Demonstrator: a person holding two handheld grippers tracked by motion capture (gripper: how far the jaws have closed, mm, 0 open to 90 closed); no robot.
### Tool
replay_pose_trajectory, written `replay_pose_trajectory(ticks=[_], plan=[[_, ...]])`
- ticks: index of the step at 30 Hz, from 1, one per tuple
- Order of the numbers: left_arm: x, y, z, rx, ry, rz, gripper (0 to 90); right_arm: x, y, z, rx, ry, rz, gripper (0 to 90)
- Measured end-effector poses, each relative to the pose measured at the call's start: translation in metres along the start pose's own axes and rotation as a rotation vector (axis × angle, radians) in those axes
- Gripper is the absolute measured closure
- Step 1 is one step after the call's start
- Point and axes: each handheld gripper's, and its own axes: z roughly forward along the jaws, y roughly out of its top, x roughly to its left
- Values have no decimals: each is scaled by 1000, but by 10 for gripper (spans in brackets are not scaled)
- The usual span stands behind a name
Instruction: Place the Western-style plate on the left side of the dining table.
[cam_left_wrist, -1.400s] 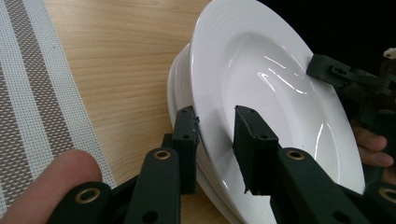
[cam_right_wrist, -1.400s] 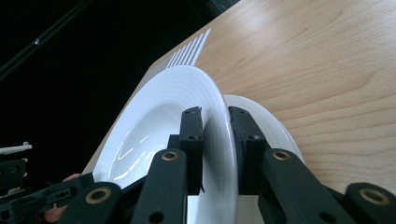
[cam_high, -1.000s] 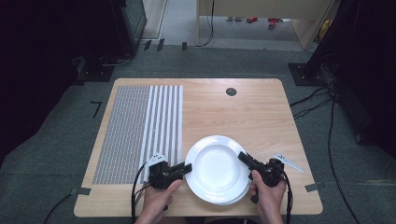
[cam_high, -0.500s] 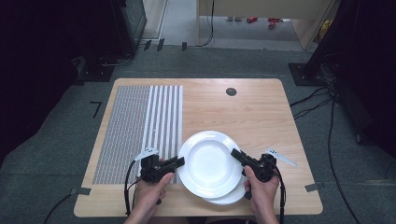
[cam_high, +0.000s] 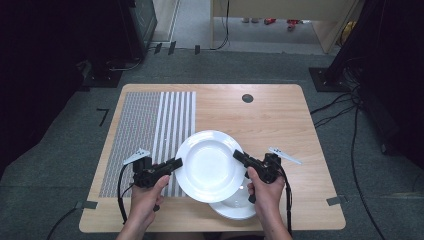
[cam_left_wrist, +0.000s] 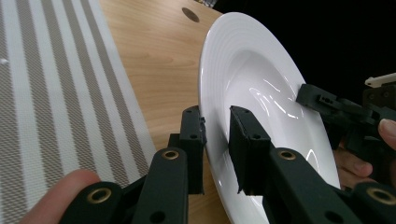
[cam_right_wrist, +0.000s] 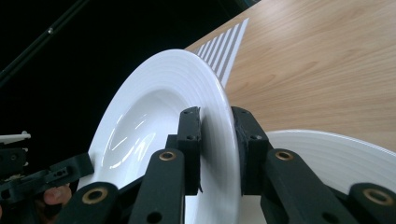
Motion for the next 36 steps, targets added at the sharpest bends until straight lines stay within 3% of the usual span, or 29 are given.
replay_pose_trajectory(ticks=[8, 23, 36], plan=[[12, 18, -14, -44, 15, -16, 772, 18, 10, 27, 23, 20, 6, 759], [34, 46, -23, -86, 46, -35, 777, 32, 19, 62, 43, 29, 11, 756], [61, 55, -30, -129, 87, -90, 776, 45, 30, 100, 90, 38, -8, 758]])
